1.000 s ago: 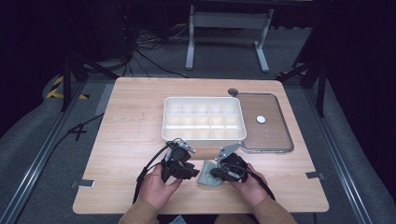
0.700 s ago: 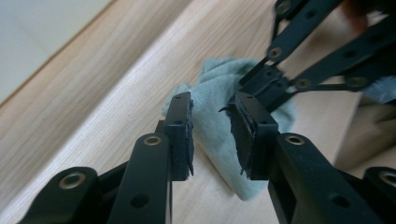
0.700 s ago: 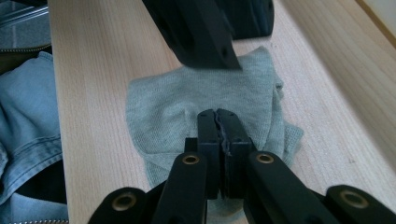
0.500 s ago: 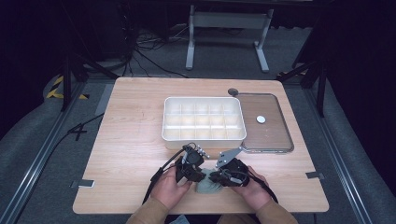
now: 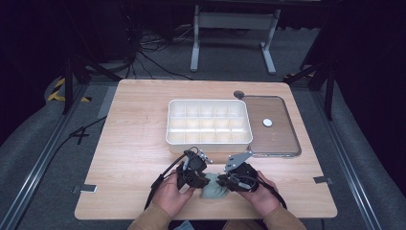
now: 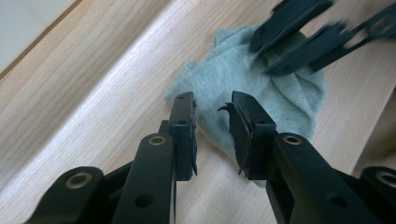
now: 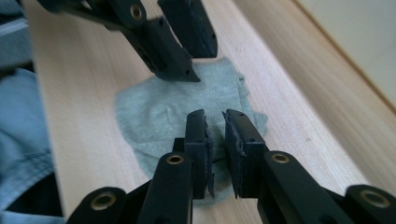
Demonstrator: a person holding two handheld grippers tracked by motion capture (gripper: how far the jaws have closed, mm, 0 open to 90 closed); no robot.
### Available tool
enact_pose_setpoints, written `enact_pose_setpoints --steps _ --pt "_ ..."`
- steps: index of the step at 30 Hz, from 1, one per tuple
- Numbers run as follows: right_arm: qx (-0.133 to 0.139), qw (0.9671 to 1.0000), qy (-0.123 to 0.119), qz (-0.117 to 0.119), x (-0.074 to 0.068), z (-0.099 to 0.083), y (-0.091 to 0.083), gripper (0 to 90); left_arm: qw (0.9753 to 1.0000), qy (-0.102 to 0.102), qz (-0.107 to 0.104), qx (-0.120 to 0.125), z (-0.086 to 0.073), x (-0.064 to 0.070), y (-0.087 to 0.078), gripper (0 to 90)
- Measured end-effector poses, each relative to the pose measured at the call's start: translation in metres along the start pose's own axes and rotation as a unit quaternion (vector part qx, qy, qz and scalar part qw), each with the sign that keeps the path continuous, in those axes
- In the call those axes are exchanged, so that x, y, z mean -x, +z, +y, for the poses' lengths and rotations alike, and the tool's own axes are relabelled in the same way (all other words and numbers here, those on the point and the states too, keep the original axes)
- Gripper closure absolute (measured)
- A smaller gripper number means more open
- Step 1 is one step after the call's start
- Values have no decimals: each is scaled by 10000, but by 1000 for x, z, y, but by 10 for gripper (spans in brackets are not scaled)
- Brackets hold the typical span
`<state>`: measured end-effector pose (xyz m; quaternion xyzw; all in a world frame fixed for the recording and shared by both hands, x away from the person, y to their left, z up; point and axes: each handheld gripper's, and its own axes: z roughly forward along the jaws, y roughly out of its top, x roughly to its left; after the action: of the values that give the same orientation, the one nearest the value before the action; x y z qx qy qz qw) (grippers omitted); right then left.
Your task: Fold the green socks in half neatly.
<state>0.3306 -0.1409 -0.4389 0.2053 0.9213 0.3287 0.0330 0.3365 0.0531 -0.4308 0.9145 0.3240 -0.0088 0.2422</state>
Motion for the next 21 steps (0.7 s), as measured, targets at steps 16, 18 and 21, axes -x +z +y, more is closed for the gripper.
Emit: enact_pose_setpoints --steps 16,18,21 --pt "-308 9990 301 87 -4 -5 1 772 9998 -13 -174 -134 -4 -2 3 736" --pt "-317 9989 325 67 -5 -5 9 775 9998 -29 -167 -101 -5 -3 -1 735" --pt "-287 9992 261 100 -4 -6 10 778 9998 -138 -145 -26 -9 -9 -8 732"
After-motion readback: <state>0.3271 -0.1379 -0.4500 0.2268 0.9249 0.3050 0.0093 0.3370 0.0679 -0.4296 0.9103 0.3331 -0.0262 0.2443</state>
